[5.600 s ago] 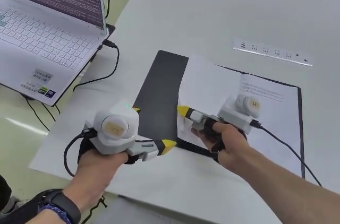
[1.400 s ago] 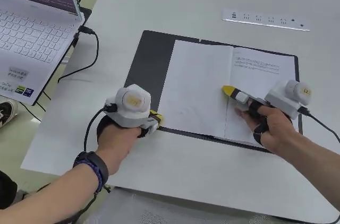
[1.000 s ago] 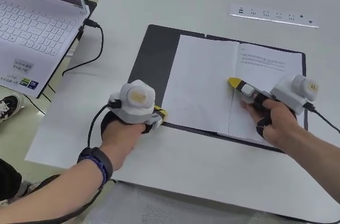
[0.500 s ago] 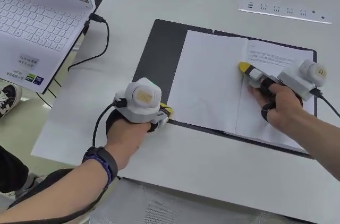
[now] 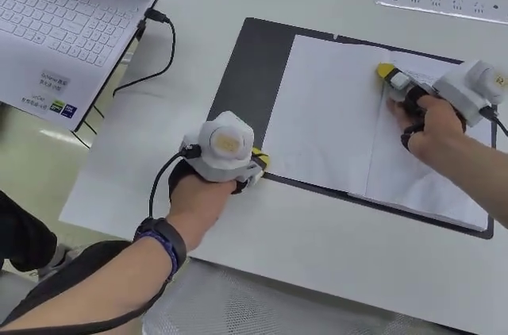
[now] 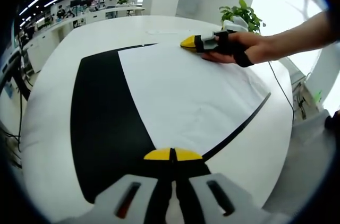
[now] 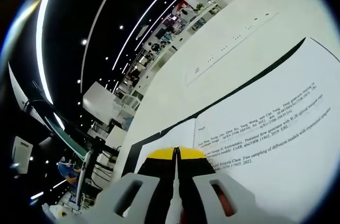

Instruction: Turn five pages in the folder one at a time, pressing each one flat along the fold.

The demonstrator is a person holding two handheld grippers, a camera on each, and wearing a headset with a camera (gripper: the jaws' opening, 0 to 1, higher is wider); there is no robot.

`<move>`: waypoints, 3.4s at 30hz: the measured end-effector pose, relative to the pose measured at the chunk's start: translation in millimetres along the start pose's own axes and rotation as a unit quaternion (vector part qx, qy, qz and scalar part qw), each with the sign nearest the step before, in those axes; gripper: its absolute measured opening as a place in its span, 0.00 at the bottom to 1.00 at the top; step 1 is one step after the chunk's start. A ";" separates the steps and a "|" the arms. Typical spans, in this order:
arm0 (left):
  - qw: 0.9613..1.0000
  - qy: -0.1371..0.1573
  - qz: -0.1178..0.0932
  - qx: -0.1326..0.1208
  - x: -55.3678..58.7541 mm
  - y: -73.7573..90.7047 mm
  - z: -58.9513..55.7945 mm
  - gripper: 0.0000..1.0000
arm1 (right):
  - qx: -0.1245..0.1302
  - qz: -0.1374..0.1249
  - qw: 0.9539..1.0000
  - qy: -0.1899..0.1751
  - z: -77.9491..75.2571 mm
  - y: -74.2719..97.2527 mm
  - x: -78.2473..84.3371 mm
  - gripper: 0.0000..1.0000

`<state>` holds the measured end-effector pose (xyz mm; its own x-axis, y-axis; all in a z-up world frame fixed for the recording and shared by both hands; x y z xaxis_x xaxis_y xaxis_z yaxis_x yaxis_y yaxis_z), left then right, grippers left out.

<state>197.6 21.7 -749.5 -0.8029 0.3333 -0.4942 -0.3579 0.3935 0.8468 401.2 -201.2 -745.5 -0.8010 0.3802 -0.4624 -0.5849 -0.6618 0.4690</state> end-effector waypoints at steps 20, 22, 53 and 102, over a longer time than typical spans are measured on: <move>1.000 0.004 0.000 0.003 -0.2 -0.4 1.0 0.00 | -0.018 -0.036 0.997 -0.066 -25.2 -24.9 -27.6 0.00; 1.000 0.005 -0.001 0.002 -0.2 -0.7 1.1 0.00 | -0.021 -0.042 0.997 -0.065 -22.8 -20.7 -22.2 0.00; 1.000 -0.016 0.006 -0.023 -0.7 -0.8 -4.0 0.00 | -0.062 -0.010 0.998 -0.014 26.1 47.2 59.9 0.00; 1.000 -0.004 -0.002 -0.022 0.3 -0.7 -4.3 0.00 | -0.084 0.039 0.996 0.006 11.5 102.1 143.6 0.00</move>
<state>195.5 17.8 -749.3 -0.7971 0.3394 -0.4995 -0.3823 0.3566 0.8524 224.9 -206.7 -755.4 -0.8414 0.3159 -0.4384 -0.4897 -0.7888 0.3715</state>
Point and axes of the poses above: the centre of the closed fingertips' face, and the gripper's own axes: y roughly backward along the fingers, z roughly to its left, x roughly out of its underside, the point moved 6 cm from there along y, roughly backward along the fingers, and after that the axes turned 13 degrees about z, right-handed, at the moved point
